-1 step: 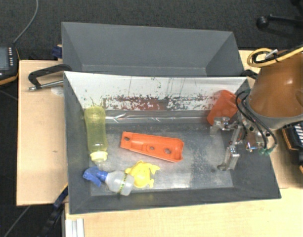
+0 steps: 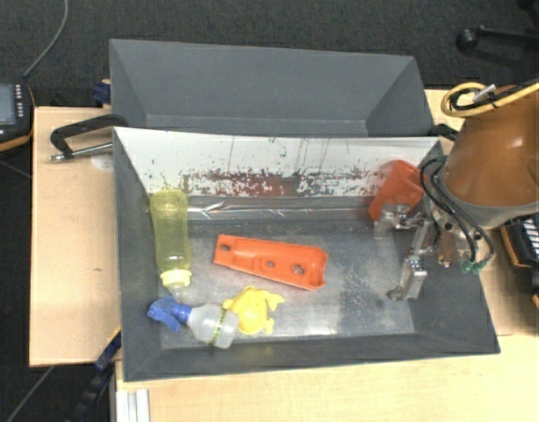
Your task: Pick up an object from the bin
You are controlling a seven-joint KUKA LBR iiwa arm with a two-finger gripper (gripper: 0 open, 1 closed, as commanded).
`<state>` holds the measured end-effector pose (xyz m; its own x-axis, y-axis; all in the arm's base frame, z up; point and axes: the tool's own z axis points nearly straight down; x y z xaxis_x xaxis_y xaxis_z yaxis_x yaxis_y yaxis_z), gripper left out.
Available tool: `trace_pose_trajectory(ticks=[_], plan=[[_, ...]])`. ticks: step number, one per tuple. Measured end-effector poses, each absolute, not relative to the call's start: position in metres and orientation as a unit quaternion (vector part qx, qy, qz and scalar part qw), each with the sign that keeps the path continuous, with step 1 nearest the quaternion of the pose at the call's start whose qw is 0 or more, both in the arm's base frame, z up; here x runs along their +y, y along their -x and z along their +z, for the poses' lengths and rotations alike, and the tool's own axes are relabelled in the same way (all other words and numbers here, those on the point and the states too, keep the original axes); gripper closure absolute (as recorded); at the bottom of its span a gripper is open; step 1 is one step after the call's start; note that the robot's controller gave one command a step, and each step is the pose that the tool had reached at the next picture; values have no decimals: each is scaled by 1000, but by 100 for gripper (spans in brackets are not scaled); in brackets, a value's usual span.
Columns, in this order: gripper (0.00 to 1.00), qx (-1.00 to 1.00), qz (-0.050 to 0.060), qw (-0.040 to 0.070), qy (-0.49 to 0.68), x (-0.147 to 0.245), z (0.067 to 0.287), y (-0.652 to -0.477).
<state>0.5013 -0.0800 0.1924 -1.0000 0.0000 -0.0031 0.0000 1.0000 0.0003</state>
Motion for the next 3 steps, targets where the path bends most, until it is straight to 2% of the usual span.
trace_pose_trajectory(ticks=[1, 2, 3], plan=[[0, 1000, 0, 2, 16, -43, 140, -515], [0, 999, 1, 2, 32, -31, 89, -521], [0, 997, 0, 2, 78, -10, 79, -562]])
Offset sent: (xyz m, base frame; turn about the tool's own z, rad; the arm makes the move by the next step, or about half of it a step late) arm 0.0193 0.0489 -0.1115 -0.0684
